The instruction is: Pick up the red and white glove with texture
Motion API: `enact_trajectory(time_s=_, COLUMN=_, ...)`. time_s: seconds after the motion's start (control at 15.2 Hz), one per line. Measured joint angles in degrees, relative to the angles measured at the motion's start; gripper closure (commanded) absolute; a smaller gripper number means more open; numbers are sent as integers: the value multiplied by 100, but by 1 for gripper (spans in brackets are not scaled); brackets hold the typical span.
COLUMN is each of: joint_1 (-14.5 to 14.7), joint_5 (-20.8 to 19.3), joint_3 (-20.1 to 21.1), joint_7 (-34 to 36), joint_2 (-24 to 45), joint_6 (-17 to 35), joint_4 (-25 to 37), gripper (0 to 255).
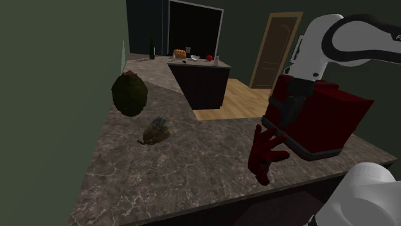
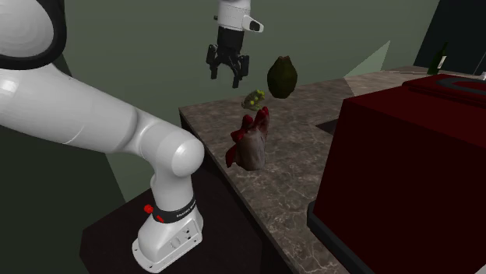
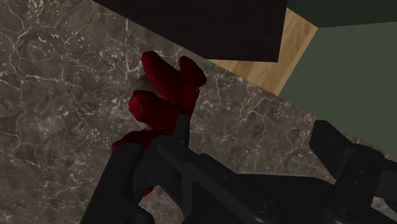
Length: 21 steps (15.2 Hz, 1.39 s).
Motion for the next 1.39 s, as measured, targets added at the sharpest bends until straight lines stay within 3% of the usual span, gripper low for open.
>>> enact_trajectory(time_s=0.26, joint_1=62, joint_5=-313, joint_3=-159, joint_7=-522, joint_2=-52, joint_6=177, joint_4=-237, gripper=0)
enact_trajectory(time_s=0.66, joint_1=144, joint_5=-1321, joint_3=-768, joint_7=-2096, joint_2=-30, joint_6=903, joint_4=-859, gripper=0)
enact_trajectory(time_s=1.19, joint_1=129, joint_5=-1554, joint_3=-936, joint_7=-2346, joint_2=-3, joint_6=1584, joint_4=-1482, gripper=0)
enact_trajectory(time_s=1.25, joint_1=134, joint_5=-1550, joint_3=-932, joint_7=-2335, joint_2=5, joint_6=1628, joint_4=-1519, gripper=255)
enact_trajectory(time_s=1.39, joint_1=139, joint_5=-1546, joint_3=-929, joint_7=-2327, joint_2=11, joint_6=1662, joint_4=-1543, gripper=255)
